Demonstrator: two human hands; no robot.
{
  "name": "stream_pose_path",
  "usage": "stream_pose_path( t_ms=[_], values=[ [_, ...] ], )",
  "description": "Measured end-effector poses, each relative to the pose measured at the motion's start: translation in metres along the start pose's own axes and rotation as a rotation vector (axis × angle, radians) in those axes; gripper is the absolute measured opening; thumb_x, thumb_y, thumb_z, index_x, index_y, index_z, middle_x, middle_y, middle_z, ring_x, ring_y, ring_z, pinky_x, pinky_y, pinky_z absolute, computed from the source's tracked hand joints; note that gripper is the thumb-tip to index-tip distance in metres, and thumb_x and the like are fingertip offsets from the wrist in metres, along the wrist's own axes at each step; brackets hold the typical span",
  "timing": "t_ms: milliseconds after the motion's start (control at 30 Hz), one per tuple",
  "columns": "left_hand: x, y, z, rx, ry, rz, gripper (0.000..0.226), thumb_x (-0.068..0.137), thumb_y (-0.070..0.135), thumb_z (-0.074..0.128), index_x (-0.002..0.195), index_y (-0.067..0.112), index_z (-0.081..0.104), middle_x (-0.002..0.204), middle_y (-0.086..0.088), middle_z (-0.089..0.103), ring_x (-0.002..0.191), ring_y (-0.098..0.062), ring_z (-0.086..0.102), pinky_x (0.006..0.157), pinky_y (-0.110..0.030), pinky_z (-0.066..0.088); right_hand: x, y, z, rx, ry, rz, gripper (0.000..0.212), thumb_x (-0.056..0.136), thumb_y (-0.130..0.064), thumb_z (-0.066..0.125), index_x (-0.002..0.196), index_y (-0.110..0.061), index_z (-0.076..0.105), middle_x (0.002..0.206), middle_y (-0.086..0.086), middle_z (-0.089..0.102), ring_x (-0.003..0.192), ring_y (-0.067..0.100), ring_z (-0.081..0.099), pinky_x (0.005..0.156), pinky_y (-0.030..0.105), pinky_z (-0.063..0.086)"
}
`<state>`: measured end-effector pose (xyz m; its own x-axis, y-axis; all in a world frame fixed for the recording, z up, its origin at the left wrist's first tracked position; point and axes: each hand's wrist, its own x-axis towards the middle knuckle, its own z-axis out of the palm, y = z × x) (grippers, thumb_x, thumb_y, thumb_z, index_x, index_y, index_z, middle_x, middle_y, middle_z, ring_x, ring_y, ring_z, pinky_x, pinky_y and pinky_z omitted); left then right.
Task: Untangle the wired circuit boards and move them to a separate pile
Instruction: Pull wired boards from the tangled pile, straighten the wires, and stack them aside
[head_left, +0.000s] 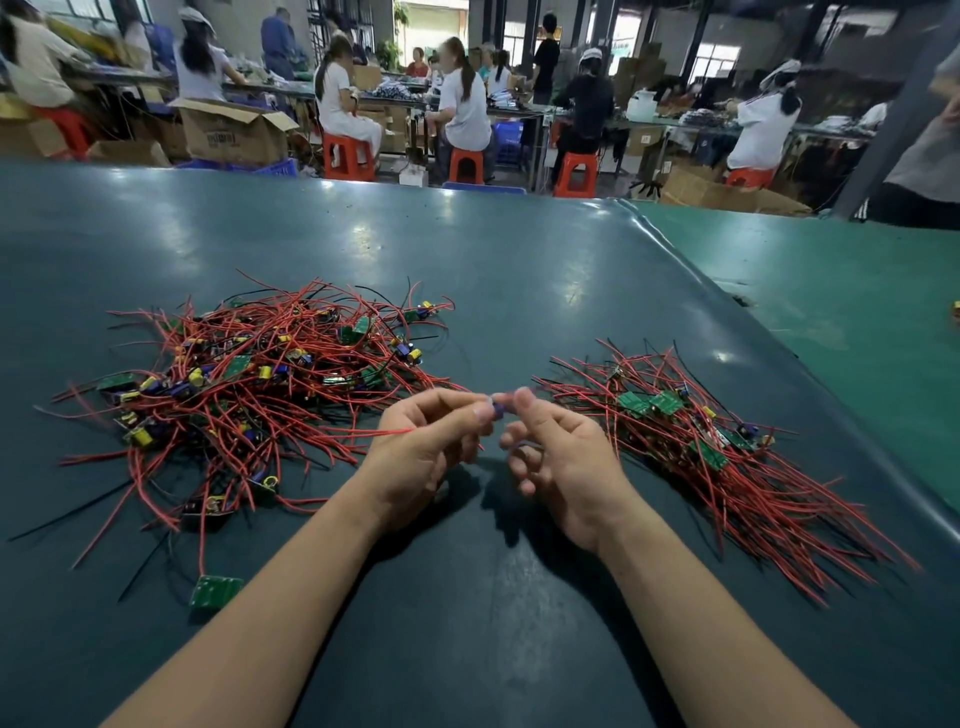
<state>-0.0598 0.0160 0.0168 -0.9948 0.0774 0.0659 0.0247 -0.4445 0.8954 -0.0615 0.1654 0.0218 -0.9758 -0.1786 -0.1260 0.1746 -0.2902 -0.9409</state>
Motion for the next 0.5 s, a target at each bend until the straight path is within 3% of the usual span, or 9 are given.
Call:
stream_pose_path(
  t_ms=[100,200,300,500],
  values=[
    [-0.002,-0.001,0.0,0.104,-0.048,-0.028,0.009,0.066,0.01,0.074,0.075,0.009,0.074,0.068,-0.009,0.065,0.061,-0.017,0.049,0.054,-0.019,0.04,0.002,0.003,-0.001,-0.046,0.016,-0.116,0.016,0.092,-0.021,0.064,0.085,-0.012,0.076,0.055,-0.002,0.053,0.04,0.006,0.041,0.034,0.015,0.029],
    [0.001,0.001,-0.001,0.091,-0.067,-0.026,0.013,0.064,0.0,0.079,0.066,0.012,0.072,0.064,-0.005,0.063,0.054,-0.011,0.051,0.052,-0.017,0.042,0.005,0.003,0.001,-0.04,0.094,-0.196,0.018,0.094,-0.016,0.063,0.081,-0.011,0.075,0.055,-0.001,0.055,0.039,0.006,0.041,0.034,0.016,0.03],
    [0.003,0.001,-0.003,0.016,-0.045,-0.017,0.014,0.067,0.001,0.067,0.06,0.013,0.07,0.061,-0.004,0.061,0.051,-0.009,0.05,0.05,-0.018,0.042,0.011,-0.003,-0.003,0.071,0.265,-0.283,0.02,0.094,-0.012,0.063,0.078,-0.01,0.074,0.054,-0.003,0.056,0.038,0.004,0.04,0.034,0.015,0.028],
    [0.001,0.003,-0.001,-0.054,-0.017,0.008,0.015,0.067,-0.002,0.066,0.064,0.012,0.07,0.058,-0.002,0.058,0.049,-0.01,0.048,0.049,-0.018,0.04,0.018,-0.009,-0.018,0.193,0.485,-0.405,0.022,0.096,-0.013,0.06,0.077,-0.009,0.07,0.053,-0.004,0.057,0.038,0.005,0.043,0.033,0.016,0.03]
  ],
)
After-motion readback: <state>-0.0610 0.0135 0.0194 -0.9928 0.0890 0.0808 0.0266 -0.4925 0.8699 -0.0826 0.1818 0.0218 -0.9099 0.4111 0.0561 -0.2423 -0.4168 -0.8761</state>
